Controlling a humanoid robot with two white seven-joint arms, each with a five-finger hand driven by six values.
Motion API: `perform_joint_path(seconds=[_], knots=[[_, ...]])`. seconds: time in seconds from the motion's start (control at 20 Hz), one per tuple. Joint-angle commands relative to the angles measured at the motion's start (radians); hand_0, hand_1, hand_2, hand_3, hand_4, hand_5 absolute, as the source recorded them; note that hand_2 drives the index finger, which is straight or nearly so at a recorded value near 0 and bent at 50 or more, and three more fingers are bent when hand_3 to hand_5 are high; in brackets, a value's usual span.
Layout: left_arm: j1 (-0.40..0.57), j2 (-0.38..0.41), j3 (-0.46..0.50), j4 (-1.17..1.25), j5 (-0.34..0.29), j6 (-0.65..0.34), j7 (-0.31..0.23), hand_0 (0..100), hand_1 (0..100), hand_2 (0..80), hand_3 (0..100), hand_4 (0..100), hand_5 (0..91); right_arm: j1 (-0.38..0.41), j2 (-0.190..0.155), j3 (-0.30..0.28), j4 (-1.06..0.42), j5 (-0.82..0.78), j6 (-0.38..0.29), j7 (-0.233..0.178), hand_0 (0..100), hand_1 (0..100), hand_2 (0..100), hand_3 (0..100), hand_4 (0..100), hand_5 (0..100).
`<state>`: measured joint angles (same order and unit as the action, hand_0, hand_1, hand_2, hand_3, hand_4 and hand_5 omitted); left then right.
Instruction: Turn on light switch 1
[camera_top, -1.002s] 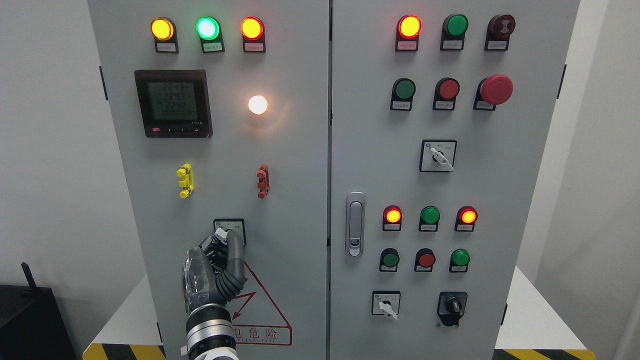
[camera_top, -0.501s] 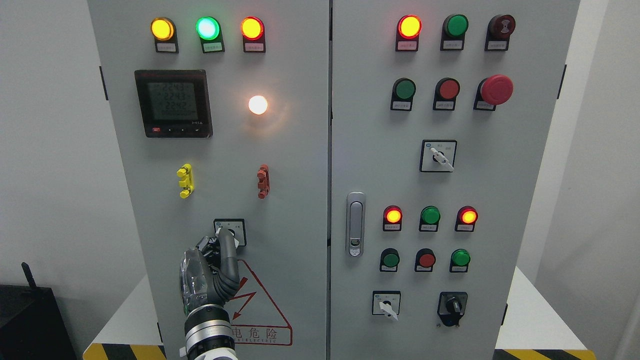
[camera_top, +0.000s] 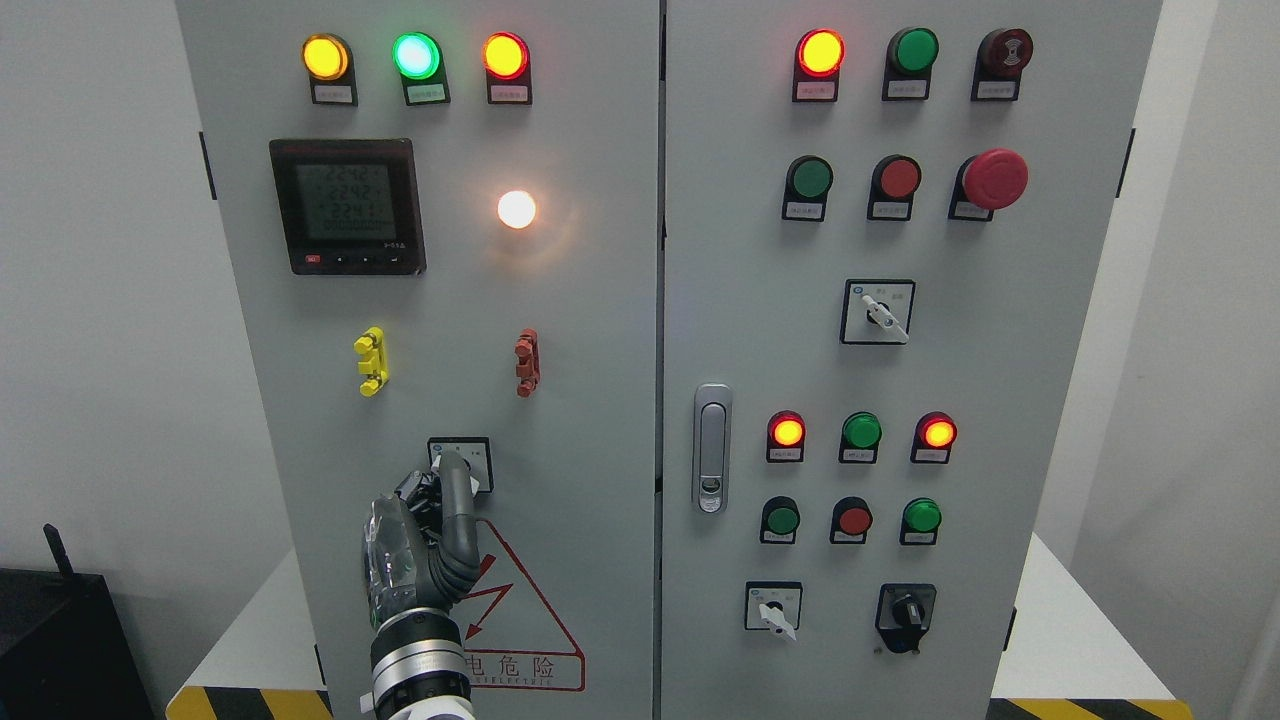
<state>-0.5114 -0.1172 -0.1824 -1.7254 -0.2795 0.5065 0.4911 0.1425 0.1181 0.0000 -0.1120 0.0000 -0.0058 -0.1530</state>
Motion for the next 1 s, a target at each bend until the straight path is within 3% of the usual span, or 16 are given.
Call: perform_joint_path(seconds=[0.0,0.5,0.95], knots=[[0.004,-0.002,0.000,-0.005,0.000,-0.002,0.000,38,10,57.4,93,91,83.2,0.000,0.000,0.011,0.000,-0.006,0.000,0.000,12,39,0,0,0,0],[0.017,-0.002,0.000,-0.029,-0.001,-0.003,0.000,14,23,58.6,94,91,83.3,0.000,0.000,0.011,0.000,-0.006,0.000,0.000,12,39,0,0,0,0],[0.060,-0.001,0.006,-0.068,-0.004,-0.005,0.000,12,24,59.2,94,91,83.6,0.000,0.000,0.011,0.000,-0.006,0.000,0.000,12,39,0,0,0,0]])
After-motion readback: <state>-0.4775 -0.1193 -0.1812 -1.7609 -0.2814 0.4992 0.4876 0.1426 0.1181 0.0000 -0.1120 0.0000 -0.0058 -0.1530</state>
